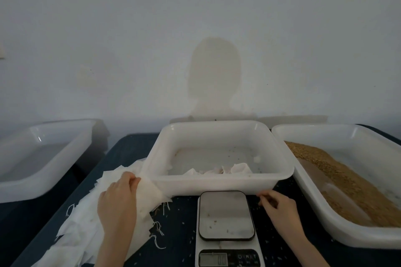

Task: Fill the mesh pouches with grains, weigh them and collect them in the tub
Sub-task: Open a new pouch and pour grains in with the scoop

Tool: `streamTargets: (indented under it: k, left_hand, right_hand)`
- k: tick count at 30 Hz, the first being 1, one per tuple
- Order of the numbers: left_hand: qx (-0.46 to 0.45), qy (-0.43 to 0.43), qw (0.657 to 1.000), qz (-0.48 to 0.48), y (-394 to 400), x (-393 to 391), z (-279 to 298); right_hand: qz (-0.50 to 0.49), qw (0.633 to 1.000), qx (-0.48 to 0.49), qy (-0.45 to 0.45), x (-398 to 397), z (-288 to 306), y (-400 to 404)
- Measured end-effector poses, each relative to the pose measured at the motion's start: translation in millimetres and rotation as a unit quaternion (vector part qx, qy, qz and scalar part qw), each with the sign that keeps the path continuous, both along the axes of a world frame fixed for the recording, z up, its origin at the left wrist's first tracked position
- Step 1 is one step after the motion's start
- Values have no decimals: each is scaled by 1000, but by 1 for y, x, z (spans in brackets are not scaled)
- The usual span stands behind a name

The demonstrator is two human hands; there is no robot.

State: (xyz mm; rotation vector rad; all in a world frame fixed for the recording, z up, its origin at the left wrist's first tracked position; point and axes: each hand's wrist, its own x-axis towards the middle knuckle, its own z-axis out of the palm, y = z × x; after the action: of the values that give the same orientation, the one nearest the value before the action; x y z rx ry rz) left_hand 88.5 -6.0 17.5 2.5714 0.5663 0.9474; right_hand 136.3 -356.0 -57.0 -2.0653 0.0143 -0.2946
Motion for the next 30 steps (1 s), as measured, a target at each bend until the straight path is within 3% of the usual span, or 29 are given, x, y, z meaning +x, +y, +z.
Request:
streamTargets:
  k: [4, 9, 15, 20, 25, 30]
  left_hand:
    - [-102, -49, 993, 22, 2, -1, 2]
    - [-146, -118, 981, 53, -3, 0, 7]
    - [-188, 2, 980, 65, 3, 4, -7]
    - [-181, 103, 977, -36, 17, 4, -6]
    - [-102, 34, 994, 31, 22, 3, 7]
    - [-182, -138, 973, 11, 18, -1, 14]
  right_hand:
    - [5, 1000, -3, -5, -2, 2, 0]
    - [4, 1000, 0, 0, -3, 3, 0]
    - [10, 1000, 6, 5, -3, 3, 0]
    - [12, 1000, 7, 20, -2, 3, 0]
    - [16, 1000, 0, 23, -3, 3, 0]
    - [20, 1000, 9, 17, -3, 3, -1]
